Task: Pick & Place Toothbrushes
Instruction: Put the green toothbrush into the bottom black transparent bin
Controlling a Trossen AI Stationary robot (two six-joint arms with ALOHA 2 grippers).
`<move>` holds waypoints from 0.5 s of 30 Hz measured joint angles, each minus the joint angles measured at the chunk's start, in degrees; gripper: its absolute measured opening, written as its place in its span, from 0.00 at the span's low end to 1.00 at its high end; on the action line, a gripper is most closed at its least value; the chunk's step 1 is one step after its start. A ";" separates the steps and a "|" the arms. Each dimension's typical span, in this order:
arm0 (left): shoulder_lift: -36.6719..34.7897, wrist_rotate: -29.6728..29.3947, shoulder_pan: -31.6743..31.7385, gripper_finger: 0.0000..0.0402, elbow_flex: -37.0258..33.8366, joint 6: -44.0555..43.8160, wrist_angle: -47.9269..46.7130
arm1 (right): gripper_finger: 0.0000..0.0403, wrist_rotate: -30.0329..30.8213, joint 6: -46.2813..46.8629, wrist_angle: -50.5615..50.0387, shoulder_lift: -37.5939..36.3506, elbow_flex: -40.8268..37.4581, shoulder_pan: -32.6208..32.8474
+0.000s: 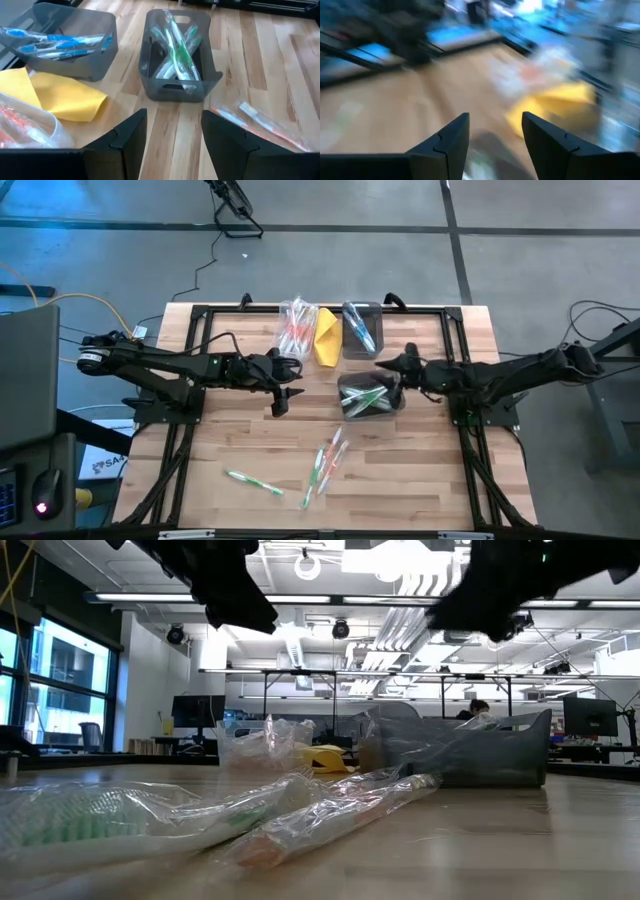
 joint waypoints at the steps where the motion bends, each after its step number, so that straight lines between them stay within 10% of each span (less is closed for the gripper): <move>1: 0.00 0.00 0.00 0.46 0.00 0.00 0.01 | 0.43 -2.50 -0.18 2.66 0.08 0.00 0.24; 15: 0.00 1.60 -7.56 0.46 0.00 -4.71 -0.29 | 0.43 -10.24 0.32 19.84 8.65 0.02 6.49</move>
